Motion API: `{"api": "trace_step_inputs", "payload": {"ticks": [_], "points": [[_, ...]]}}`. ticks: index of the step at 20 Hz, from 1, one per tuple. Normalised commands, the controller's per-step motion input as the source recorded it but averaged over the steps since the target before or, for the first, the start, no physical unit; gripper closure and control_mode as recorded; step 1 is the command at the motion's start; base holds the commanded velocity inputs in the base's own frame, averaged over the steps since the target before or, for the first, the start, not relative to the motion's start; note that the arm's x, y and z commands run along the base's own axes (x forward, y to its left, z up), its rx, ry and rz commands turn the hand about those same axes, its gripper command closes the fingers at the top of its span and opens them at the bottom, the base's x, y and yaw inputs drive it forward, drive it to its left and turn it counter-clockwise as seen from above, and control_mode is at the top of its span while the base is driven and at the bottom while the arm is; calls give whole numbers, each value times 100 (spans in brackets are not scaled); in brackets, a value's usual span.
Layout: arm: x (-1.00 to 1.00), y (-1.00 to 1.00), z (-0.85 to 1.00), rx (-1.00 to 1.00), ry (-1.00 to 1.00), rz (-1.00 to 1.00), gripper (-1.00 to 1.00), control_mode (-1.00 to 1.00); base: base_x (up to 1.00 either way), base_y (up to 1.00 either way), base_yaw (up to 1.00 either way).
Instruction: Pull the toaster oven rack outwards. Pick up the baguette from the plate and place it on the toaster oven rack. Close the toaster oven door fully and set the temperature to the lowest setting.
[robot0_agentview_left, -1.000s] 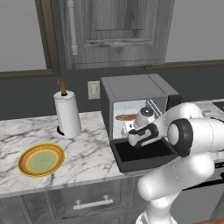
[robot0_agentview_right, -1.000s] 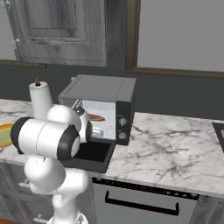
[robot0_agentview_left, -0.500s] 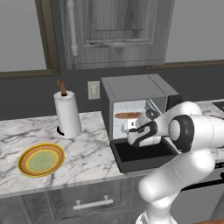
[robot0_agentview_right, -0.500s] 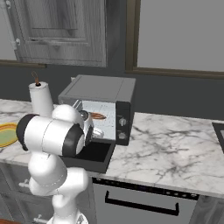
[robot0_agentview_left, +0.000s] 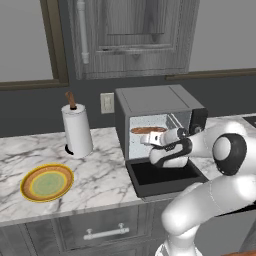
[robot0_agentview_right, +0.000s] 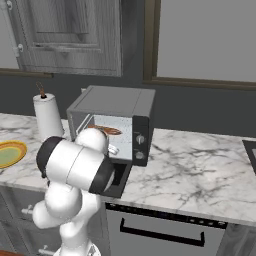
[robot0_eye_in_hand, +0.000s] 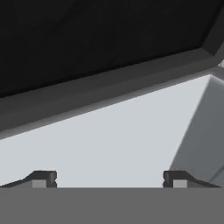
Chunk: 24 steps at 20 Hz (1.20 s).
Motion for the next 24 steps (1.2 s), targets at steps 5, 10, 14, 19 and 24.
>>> {"api": "trace_step_inputs", "payload": {"ticks": [5,10,14,19,24], "points": [[-2,-19,100,4,-5,0,-100,-100,0,0,0],[-13,-19,100,0,0,0,-100,-100,0,0,0],[-39,-18,100,-9,9,-2,-100,-100,0,0,0],[-43,-40,88,-19,21,-10,-100,-100,0,0,0],[-49,-42,79,-15,20,-6,-100,-100,0,0,0]]}}
